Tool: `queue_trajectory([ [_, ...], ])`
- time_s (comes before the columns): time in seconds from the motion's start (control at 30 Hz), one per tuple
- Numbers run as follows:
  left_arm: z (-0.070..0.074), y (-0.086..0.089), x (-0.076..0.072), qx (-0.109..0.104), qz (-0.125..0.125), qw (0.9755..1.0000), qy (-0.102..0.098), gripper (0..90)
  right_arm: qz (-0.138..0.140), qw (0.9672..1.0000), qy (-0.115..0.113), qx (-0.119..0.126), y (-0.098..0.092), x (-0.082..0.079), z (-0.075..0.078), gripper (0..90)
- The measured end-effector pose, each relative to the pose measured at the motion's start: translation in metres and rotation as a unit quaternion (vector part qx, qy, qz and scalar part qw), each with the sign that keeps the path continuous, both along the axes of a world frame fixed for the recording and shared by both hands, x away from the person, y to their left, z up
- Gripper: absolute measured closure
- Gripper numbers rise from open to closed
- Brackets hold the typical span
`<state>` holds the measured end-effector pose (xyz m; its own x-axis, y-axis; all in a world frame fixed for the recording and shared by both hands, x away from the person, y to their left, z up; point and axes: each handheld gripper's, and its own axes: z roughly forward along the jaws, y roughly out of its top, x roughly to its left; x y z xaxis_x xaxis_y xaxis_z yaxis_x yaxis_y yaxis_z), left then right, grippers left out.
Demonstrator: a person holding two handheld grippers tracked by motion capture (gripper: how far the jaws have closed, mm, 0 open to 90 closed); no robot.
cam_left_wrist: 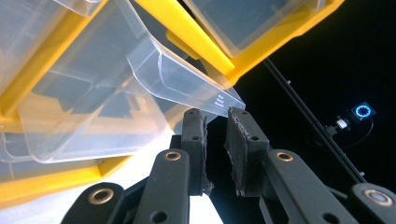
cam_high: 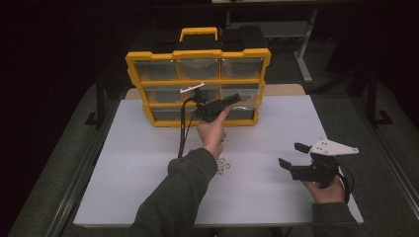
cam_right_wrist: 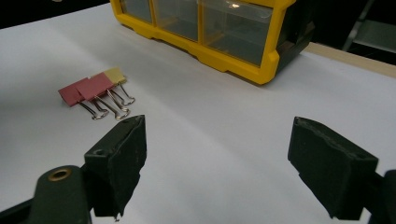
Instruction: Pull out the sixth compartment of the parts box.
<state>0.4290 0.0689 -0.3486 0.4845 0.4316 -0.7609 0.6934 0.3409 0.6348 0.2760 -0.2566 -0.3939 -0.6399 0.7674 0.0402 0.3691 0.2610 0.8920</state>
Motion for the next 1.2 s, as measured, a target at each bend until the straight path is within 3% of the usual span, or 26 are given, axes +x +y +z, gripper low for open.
queue_trajectory([
  [0.3,-0.001,0.001,-0.005,0.005,-0.008,0.9999,-0.007,77.8,0.0,1.0,0.004,-0.003,0.001,0.001,-0.001,18.3],
  [0.43,0.0,0.001,-0.004,0.025,-0.025,0.9992,-0.018,75.9,0.002,1.0,0.006,-0.005,0.001,0.001,-0.002,18.2],
  [0.53,0.003,0.002,-0.008,0.081,-0.058,0.9941,-0.042,73.2,0.002,1.0,0.005,-0.003,0.002,0.001,-0.002,18.2],
  [0.57,0.005,0.001,-0.01,0.103,-0.07,0.9907,-0.056,73.2,0.003,1.0,0.005,-0.005,0.002,0.0,-0.002,18.2],
  [0.63,0.01,0.001,-0.013,0.147,-0.093,0.9808,-0.087,73.9,0.001,1.0,0.004,-0.007,0.002,-0.001,-0.001,18.2],
  [0.67,0.01,0.001,-0.013,0.147,-0.093,0.9808,-0.087,73.9,0.001,1.0,0.005,-0.006,0.001,-0.001,-0.001,18.2],
  [0.7,0.013,0.001,-0.014,0.162,-0.11,0.9757,-0.097,73.9,0.001,1.0,0.005,-0.006,0.001,-0.001,-0.001,18.2],
  [0.73,0.021,0.0,-0.013,0.194,-0.149,0.9619,-0.122,72.7,0.0,1.0,0.001,-0.006,0.0,-0.002,0.0,18.1],
  [0.77,0.021,0.0,-0.013,0.194,-0.149,0.9619,-0.122,72.7,0.0,1.0,0.001,-0.006,0.0,-0.002,0.0,18.1],
  [0.8,0.032,-0.001,-0.013,0.223,-0.185,0.9456,-0.147,72.3,-0.001,1.0,0.003,-0.005,0.0,-0.002,0.0,18.2],
  [0.83,0.032,-0.001,-0.013,0.223,-0.185,0.9456,-0.147,71.9,-0.001,1.0,0.003,-0.005,0.0,-0.002,0.0,18.2],
  [0.87,0.046,-0.002,-0.013,0.255,-0.206,0.9267,-0.183,71.9,0.001,1.0,0.001,-0.007,0.001,-0.002,0.001,18.1],
  [0.9,0.046,-0.002,-0.013,0.255,-0.206,0.9267,-0.183,71.9,0.001,1.0,0.002,-0.007,0.002,-0.002,0.001,18.1],
  [0.93,0.061,-0.004,-0.01,0.283,-0.229,0.909,-0.203,71.5,0.003,0.9999,0.001,-0.01,0.002,-0.002,0.001,18.1],
  [1.0,0.076,-0.007,-0.006,0.31,-0.24,0.8907,-0.23,71.5,0.006,0.9999,0.001,-0.013,0.003,-0.002,0.001,18.1],
  [1.03,0.076,-0.007,-0.006,0.31,-0.24,0.8907,-0.23,71.0,0.006,0.9999,0.001,-0.013,0.003,-0.002,0.001,18.1],
  [1.07,0.089,-0.01,0.001,0.332,-0.252,0.8735,-0.251,70.1,0.007,0.9998,0.003,-0.016,0.003,-0.002,0.001,18.2],
  [1.1,0.089,-0.01,0.001,0.332,-0.252,0.8735,-0.251,69.4,0.007,0.9998,0.003,-0.016,0.003,-0.002,0.001,18.2],
  [1.13,0.097,-0.013,0.006,0.355,-0.263,0.8562,-0.268,69.0,0.009,0.9998,0.002,-0.015,0.003,-0.002,0.0,18.2],
  [1.2,0.101,-0.02,0.013,0.377,-0.284,0.8413,-0.263,67.3,0.011,0.9998,0.003,-0.014,0.003,-0.001,0.0,18.2],
])
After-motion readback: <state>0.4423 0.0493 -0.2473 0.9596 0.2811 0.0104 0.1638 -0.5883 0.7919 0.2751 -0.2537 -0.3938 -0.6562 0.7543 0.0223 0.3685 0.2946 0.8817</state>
